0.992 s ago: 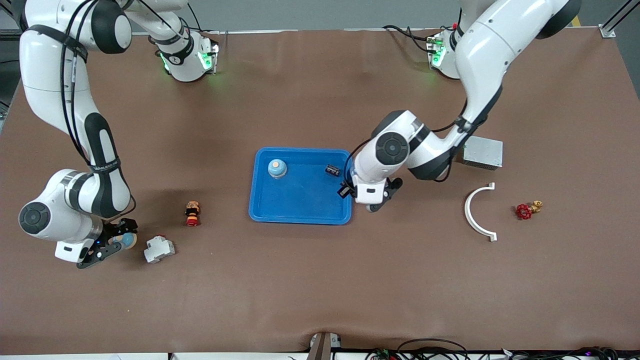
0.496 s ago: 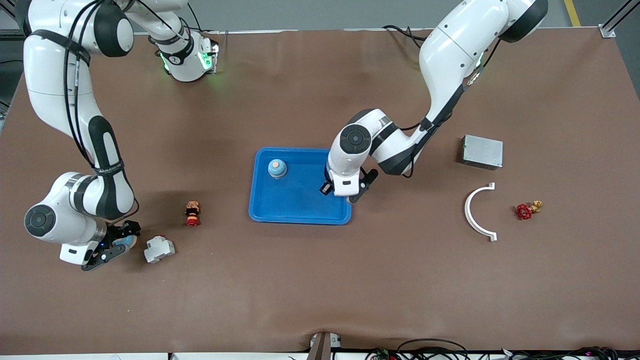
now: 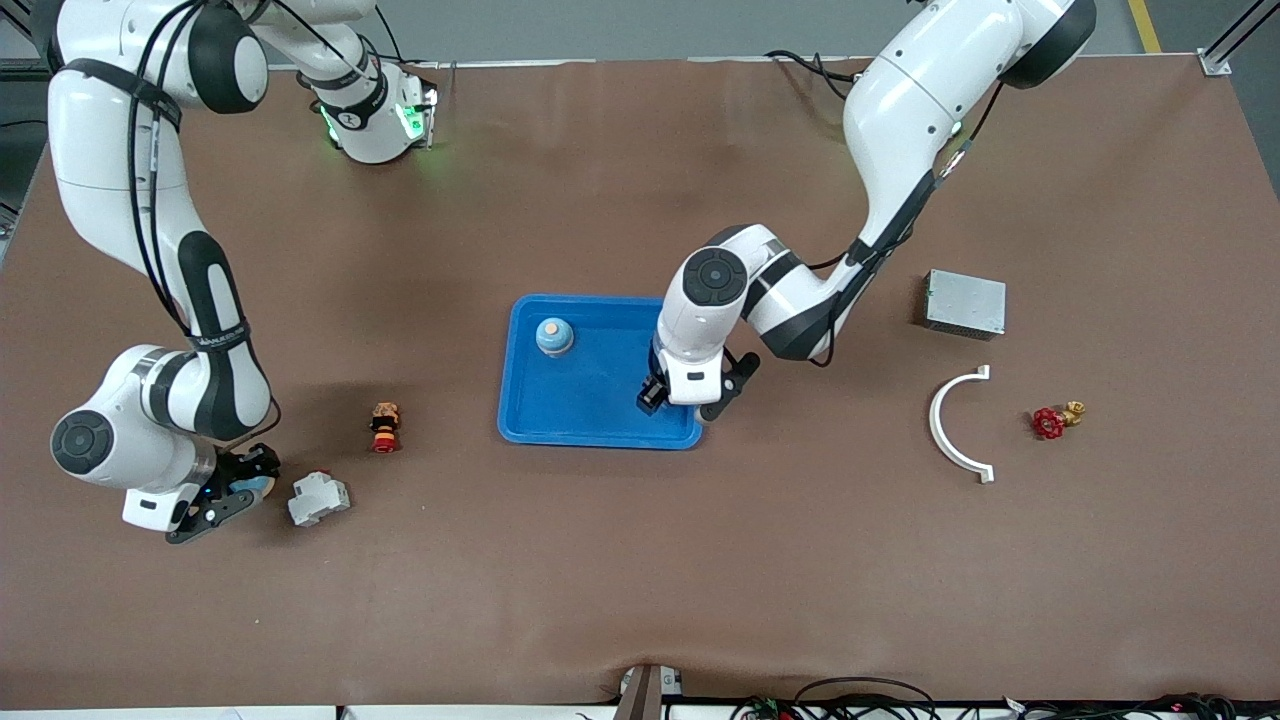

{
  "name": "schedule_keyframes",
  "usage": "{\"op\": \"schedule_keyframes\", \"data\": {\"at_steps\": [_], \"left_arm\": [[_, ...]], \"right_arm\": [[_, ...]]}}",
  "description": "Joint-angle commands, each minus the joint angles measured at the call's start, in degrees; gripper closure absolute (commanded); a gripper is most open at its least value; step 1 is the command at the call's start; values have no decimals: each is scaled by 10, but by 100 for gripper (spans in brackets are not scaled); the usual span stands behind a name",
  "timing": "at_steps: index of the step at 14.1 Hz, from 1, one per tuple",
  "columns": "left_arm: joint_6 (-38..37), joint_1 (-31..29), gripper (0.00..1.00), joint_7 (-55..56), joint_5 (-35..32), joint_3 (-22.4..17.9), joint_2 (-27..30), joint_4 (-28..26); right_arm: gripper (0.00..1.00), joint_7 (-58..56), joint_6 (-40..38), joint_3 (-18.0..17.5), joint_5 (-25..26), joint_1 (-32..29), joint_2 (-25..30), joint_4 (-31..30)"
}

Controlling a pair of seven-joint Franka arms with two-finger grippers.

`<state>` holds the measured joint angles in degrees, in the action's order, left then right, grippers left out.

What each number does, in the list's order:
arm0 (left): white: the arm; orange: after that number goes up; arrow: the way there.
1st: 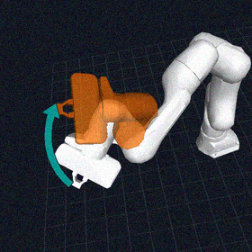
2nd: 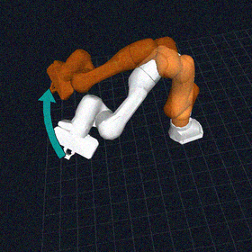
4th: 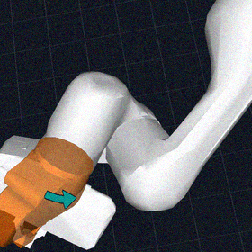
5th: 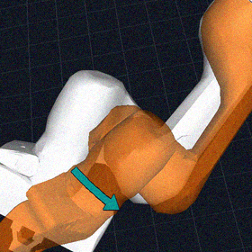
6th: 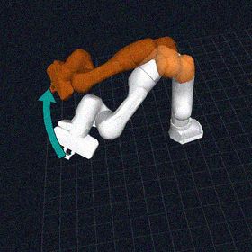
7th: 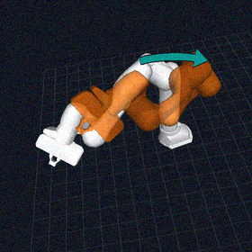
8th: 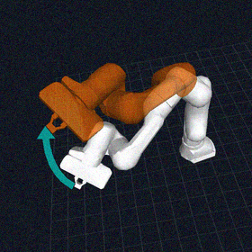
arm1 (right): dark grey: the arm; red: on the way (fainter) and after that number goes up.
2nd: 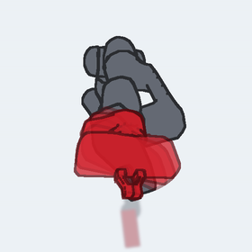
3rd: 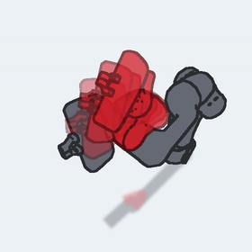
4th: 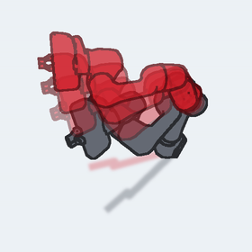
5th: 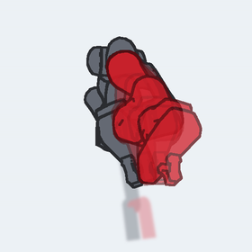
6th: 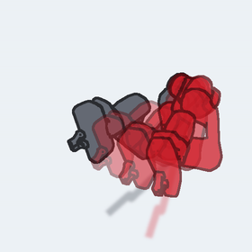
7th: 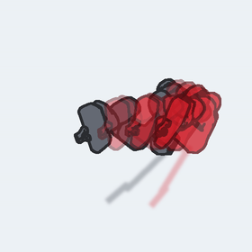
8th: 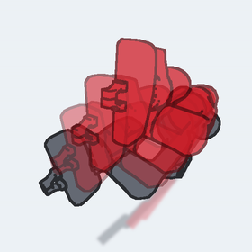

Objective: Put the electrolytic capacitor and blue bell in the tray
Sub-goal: 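Drop the capacitor in the tray with the left gripper while the right gripper lifts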

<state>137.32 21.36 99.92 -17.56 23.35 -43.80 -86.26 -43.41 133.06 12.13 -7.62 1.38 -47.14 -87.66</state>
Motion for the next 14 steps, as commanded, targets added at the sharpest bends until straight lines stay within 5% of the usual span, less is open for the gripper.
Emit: {"op": "schedule_keyframes", "data": {"at_steps": [1, 4, 14], "left_arm": [[-14, -22, 0, -29, -14, -1, 34, 8], [-95, -65, 0, -209, 15, 6, 78, 22], [-294, -165, 0, -445, 101, 3, 226, 21]], "right_arm": [[92, -11, -23, -14, -6, -7, 15, 9], [91, -5, -106, -16, -33, 2, 49, 9], [91, 291, -244, -16, -36, 108, 132, -5]]}}
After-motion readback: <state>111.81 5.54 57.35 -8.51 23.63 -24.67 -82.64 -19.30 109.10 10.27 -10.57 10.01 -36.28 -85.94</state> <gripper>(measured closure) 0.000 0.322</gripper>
